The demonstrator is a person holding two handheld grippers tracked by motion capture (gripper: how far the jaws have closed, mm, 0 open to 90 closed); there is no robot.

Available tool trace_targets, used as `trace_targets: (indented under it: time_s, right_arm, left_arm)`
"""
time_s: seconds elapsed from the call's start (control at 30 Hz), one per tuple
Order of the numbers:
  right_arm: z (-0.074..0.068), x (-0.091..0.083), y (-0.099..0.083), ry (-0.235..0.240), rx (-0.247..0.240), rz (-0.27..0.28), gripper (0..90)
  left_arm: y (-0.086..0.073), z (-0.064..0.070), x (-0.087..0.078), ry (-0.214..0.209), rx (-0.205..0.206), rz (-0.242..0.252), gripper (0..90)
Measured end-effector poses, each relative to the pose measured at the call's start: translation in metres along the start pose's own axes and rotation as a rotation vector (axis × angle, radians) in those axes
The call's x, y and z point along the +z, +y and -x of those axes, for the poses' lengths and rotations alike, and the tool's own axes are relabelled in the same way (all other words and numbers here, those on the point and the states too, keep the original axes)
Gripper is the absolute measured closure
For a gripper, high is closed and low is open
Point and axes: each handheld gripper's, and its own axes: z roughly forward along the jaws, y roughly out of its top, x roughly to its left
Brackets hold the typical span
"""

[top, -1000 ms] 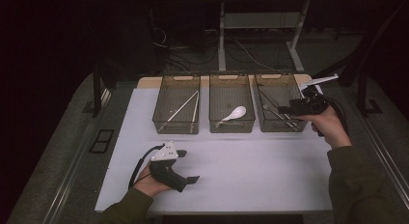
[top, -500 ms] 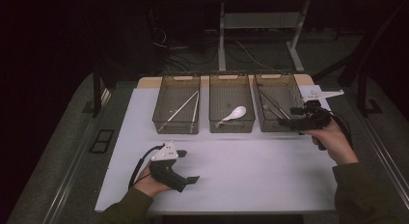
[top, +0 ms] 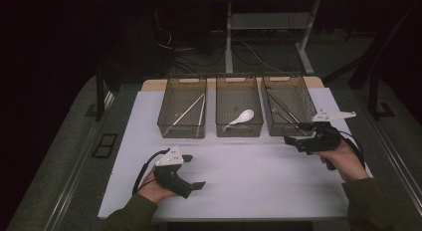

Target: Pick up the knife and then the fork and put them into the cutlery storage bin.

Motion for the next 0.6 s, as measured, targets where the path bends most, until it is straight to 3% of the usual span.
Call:
trace_targets:
  time_s: [0.6]
  right_arm:
    - [-0.024, -0.005, -0.048, 0.032, -0.006, 0.029, 12.2]
  left_arm:
    - [0.0, -0.001, -0.003, 0.004, 0.003, 0.0, 0.0]
